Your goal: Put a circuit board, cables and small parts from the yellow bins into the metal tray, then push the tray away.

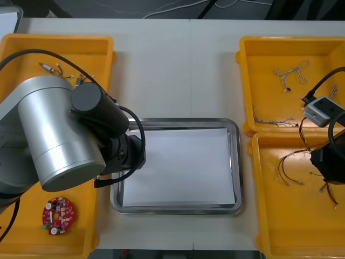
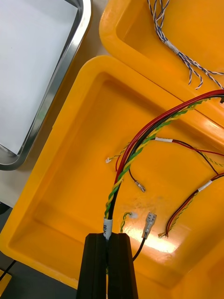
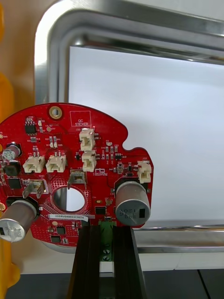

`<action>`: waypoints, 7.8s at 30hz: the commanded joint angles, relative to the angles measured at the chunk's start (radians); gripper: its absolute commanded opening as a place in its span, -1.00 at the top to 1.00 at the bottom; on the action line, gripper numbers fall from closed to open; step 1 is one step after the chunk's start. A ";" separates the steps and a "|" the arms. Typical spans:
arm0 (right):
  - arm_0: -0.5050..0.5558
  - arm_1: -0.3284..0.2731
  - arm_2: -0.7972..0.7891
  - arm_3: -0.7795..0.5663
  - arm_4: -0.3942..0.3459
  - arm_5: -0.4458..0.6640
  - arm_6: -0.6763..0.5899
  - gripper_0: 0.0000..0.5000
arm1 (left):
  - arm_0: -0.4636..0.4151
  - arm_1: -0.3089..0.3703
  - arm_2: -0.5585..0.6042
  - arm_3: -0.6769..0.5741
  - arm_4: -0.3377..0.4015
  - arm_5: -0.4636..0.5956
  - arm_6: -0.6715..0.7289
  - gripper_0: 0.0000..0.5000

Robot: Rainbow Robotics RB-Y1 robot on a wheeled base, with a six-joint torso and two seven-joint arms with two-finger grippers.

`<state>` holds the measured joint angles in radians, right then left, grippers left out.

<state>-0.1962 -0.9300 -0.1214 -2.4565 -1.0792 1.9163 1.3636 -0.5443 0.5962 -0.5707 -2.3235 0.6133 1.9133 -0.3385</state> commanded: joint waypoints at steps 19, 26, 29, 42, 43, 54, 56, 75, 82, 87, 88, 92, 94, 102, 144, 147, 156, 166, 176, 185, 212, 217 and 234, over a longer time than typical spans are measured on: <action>-0.015 -0.035 0.013 -0.025 0.005 0.004 0.025 1.00 | -0.035 -0.159 -0.199 0.122 -0.159 0.007 -0.025 1.00; -0.015 -0.035 0.013 -0.025 0.005 0.004 0.025 1.00 | 0.018 -0.147 -0.213 0.131 -0.205 -0.011 -0.088 1.00; -0.015 -0.035 0.013 -0.025 0.005 0.004 0.025 1.00 | 0.035 -0.145 -0.235 0.133 -0.234 -0.020 -0.097 1.00; -0.015 -0.035 0.013 -0.025 0.005 0.004 0.025 1.00 | 0.098 -0.154 -0.261 0.134 -0.290 -0.059 -0.129 1.00; -0.015 -0.035 0.013 -0.025 0.005 0.004 0.025 1.00 | 0.098 -0.154 -0.268 0.134 -0.297 -0.059 -0.129 1.00; -0.015 -0.035 0.013 -0.025 0.005 0.004 0.025 1.00 | 0.103 -0.161 -0.275 0.176 -0.305 -0.122 -0.145 1.00; -0.015 -0.035 0.013 -0.025 0.005 0.004 0.025 1.00 | 0.103 -0.167 -0.275 0.200 -0.310 -0.148 -0.149 1.00; -0.015 -0.035 0.013 -0.025 0.005 0.004 0.025 1.00 | 0.103 -0.181 -0.282 0.240 -0.333 -0.171 -0.157 0.91; -0.015 -0.035 0.013 -0.025 0.005 0.004 0.025 1.00 | 0.101 -0.181 -0.282 0.240 -0.328 -0.171 -0.154 0.38; -0.015 -0.035 0.013 -0.025 0.005 0.004 0.025 1.00 | 0.101 -0.181 -0.282 0.236 -0.328 -0.171 -0.152 -0.81; -0.015 -0.035 0.013 -0.025 0.005 0.004 0.025 1.00 | 0.103 -0.181 -0.282 0.233 -0.328 -0.171 -0.152 -0.81; -0.015 -0.035 0.013 -0.025 0.005 0.004 0.025 1.00 | 0.101 -0.177 -0.273 0.208 -0.326 -0.161 -0.151 -0.88; -0.015 -0.035 0.013 -0.025 0.005 0.004 0.025 1.00 | 0.101 -0.174 -0.262 0.193 -0.320 -0.155 -0.149 -0.95; -0.015 -0.035 0.013 -0.025 0.005 0.004 0.025 1.00 | 0.095 -0.145 -0.195 0.093 -0.251 -0.115 -0.149 -1.00; -0.382 -0.127 0.709 -0.107 0.139 -0.315 0.157 1.00 | 0.047 0.103 0.515 0.027 0.011 0.007 -0.412 -1.00; -0.425 -0.119 0.784 -0.079 0.165 -0.350 0.223 1.00 | 0.047 0.106 0.574 0.073 0.046 0.007 -0.461 -1.00; -0.534 -0.047 0.948 0.024 0.225 -0.382 0.379 1.00 | 0.047 0.125 0.654 0.239 0.062 0.007 -0.609 -1.00; -0.628 0.049 1.125 0.123 0.297 -0.416 0.396 1.00 | 0.021 0.123 0.715 0.397 0.059 0.007 -0.688 -0.90; -0.669 0.111 1.273 0.214 0.374 -0.441 0.381 1.00 | -0.037 0.123 0.706 0.559 0.028 0.007 -0.711 -0.89; -0.670 0.151 1.359 0.272 0.436 -0.488 0.376 1.00 | -0.114 0.122 0.704 0.705 0.020 -0.033 -0.674 -0.88; -0.672 0.163 1.372 0.284 0.510 -0.514 0.341 -1.00 | -0.195 0.043 0.574 0.860 -0.104 -0.238 -0.366 -0.98; -0.672 0.151 1.346 0.266 0.507 -0.511 0.325 -1.00 | -0.204 0.024 0.568 0.911 -0.127 -0.298 -0.346 -0.97; -0.672 0.125 1.000 0.166 0.156 -0.290 0.276 -1.00 | -0.206 -0.073 0.543 0.932 -0.250 -0.324 -0.280 -0.98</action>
<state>-0.8397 -0.7846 0.9709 -2.2472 -0.8720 1.5875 1.7019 -0.7031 0.5515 -0.0160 -1.3811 0.3895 1.6010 -0.6992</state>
